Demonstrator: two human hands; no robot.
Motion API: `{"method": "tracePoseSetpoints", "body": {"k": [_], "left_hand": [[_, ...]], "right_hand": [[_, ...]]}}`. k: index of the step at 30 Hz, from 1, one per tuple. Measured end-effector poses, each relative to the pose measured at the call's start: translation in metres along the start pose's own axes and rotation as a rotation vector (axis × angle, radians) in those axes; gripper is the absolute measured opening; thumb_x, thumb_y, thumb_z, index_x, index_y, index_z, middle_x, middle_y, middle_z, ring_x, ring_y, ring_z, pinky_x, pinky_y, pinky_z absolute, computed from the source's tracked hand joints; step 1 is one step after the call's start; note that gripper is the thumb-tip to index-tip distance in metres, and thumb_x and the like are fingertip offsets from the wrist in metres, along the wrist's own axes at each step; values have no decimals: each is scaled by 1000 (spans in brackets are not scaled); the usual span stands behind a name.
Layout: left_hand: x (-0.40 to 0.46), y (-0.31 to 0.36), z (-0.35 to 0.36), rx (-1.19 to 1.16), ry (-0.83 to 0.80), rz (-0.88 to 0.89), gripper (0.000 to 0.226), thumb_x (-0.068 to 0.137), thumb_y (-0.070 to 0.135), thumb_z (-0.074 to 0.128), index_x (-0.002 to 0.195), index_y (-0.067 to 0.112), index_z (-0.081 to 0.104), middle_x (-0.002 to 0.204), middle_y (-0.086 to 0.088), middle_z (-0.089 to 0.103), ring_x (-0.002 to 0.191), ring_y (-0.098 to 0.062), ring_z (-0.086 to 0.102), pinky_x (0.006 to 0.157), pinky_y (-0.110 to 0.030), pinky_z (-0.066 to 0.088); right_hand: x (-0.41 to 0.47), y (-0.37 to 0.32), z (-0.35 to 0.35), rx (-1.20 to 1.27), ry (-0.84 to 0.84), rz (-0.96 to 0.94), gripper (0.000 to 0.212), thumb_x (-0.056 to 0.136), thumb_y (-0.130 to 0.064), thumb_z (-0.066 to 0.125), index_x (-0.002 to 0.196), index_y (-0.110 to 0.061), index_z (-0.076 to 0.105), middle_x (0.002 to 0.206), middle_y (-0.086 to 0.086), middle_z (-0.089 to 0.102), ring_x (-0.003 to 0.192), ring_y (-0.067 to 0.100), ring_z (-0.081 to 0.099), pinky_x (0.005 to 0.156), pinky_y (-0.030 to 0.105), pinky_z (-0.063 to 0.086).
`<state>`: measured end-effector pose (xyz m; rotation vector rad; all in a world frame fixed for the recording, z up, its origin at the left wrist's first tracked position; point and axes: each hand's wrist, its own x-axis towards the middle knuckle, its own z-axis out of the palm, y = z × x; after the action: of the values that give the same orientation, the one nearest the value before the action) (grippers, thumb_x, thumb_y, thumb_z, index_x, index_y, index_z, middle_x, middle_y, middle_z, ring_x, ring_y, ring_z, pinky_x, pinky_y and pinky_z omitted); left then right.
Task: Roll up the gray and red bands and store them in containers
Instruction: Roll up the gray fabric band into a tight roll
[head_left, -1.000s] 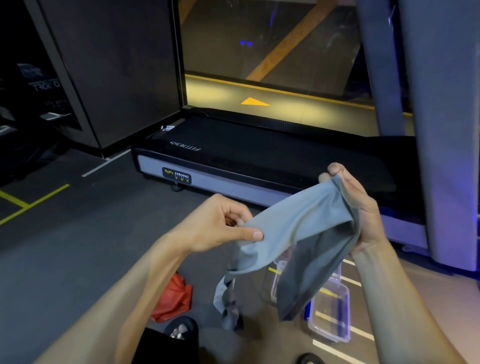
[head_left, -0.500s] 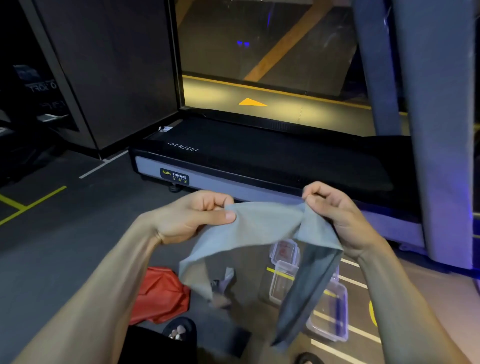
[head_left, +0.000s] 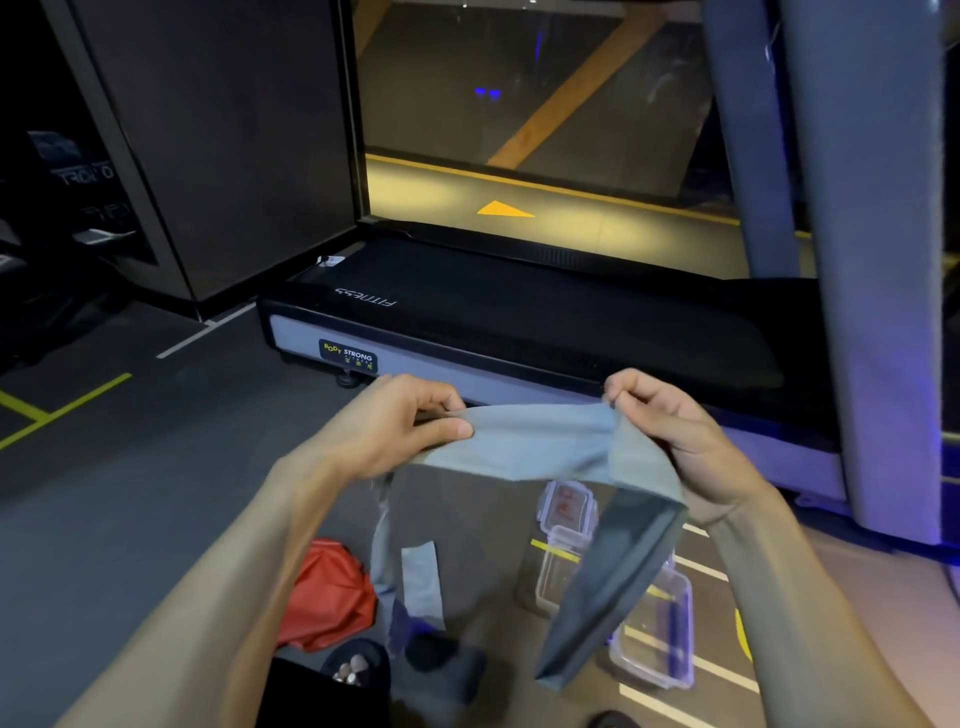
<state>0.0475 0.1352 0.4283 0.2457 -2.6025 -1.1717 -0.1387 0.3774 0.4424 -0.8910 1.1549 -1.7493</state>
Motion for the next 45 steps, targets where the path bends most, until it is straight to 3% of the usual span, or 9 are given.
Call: {"method": "tracePoseSetpoints", "body": {"k": [3, 7, 11, 14, 19, 27, 33, 37, 45], "left_hand": [[-2, -3, -3, -203, -71, -14, 19, 94, 31, 71, 86, 14, 69, 68, -14, 65, 61, -13, 50, 59, -29, 38], [-5, -14, -4, -11, -172, -67, 25, 90, 45, 73, 84, 20, 70, 76, -12, 68, 66, -11, 52, 65, -31, 44], [4, -12, -1, 391, 48, -40, 17, 91, 44, 71, 81, 31, 65, 73, 9, 69, 73, -8, 63, 72, -33, 52], [13, -4, 10, 547, 162, -5, 13, 94, 44, 66, 90, 31, 66, 76, 10, 65, 83, -11, 58, 74, -36, 49], [2, -2, 10, -77, 20, 14, 14, 95, 27, 72, 83, 20, 69, 74, 7, 69, 69, -5, 60, 68, -26, 47], [-1, -11, 2, 272, 74, 12, 15, 92, 37, 73, 80, 36, 65, 73, 14, 70, 71, -4, 65, 69, -27, 52], [-4, -7, 2, -1, 81, 44, 14, 96, 30, 70, 85, 23, 68, 73, 4, 66, 65, -10, 57, 64, -28, 47], [-9, -7, 0, -140, 65, 19, 12, 97, 20, 68, 85, 15, 68, 69, 8, 61, 64, -5, 53, 62, -23, 43], [2, -9, -1, 355, 165, 109, 8, 95, 34, 69, 93, 26, 68, 74, 10, 62, 83, -4, 50, 69, -25, 42]], "right_hand": [[0, 6, -9, -283, 90, 32, 13, 91, -21, 71, 94, -10, 64, 79, 7, 59, 66, 11, 54, 60, 19, 46], [-2, 11, -13, -690, 100, 12, 10, 97, -19, 65, 94, -10, 65, 78, 5, 61, 71, 13, 53, 65, 23, 42], [-5, 5, -6, -234, 17, 22, 17, 91, -24, 75, 93, -11, 63, 76, 5, 56, 65, 8, 51, 58, 16, 43], [-2, 6, 5, -142, -12, 26, 13, 87, -21, 76, 92, -14, 65, 79, 9, 53, 67, 12, 50, 59, 20, 45], [-1, 7, 7, -245, 133, -24, 6, 90, -19, 65, 91, -14, 62, 74, 3, 54, 65, 11, 47, 55, 17, 42], [-4, 1, 4, -244, 26, -34, 6, 91, -8, 58, 95, -4, 57, 69, -2, 58, 58, 4, 52, 53, 14, 43], [-2, 4, -5, -437, 95, -13, 13, 97, -13, 60, 99, 0, 59, 85, 16, 52, 74, 25, 45, 60, 21, 45], [-2, 9, -6, -615, 37, 9, 7, 101, -10, 60, 96, -6, 62, 78, 10, 55, 68, 14, 49, 59, 19, 43], [4, 9, 4, -269, 9, 30, 16, 89, -28, 74, 92, -15, 64, 78, 3, 57, 66, 12, 50, 59, 22, 44]]}}
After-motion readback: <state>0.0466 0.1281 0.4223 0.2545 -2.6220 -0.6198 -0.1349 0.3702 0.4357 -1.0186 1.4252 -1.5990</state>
